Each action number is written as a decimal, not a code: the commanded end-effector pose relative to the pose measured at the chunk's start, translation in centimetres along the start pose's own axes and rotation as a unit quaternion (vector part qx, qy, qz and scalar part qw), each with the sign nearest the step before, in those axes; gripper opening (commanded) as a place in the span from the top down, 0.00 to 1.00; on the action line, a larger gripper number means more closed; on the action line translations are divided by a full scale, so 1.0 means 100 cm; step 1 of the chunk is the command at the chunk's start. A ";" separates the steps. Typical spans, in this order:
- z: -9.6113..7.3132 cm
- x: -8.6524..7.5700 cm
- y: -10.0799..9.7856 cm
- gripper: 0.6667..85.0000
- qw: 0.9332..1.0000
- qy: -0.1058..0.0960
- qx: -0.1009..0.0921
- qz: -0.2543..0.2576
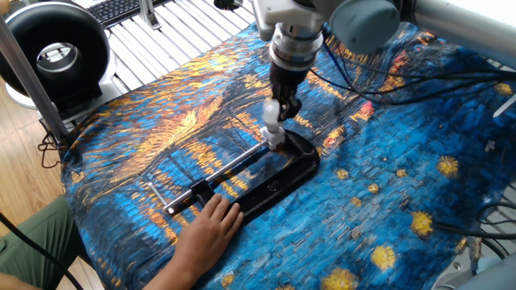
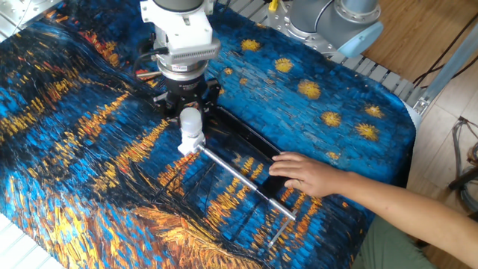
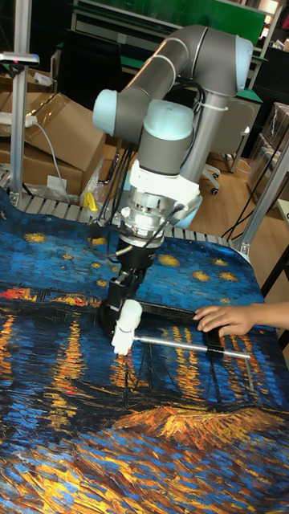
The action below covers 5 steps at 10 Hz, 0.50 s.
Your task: Take out the light bulb by rotating it
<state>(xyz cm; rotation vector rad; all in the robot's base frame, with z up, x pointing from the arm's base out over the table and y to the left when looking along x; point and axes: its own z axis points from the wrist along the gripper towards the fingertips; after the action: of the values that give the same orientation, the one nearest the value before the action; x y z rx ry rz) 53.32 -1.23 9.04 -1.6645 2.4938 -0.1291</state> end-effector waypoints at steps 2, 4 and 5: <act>0.000 0.015 -0.010 0.09 0.998 0.000 -0.008 -0.060; -0.005 0.026 -0.006 0.09 1.000 0.004 -0.023 0.010; -0.009 0.029 0.002 0.11 0.997 0.001 -0.043 0.071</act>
<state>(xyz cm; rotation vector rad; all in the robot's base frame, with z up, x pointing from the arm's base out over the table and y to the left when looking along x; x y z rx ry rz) 52.81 -3.26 9.21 -1.6818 2.5223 -0.0907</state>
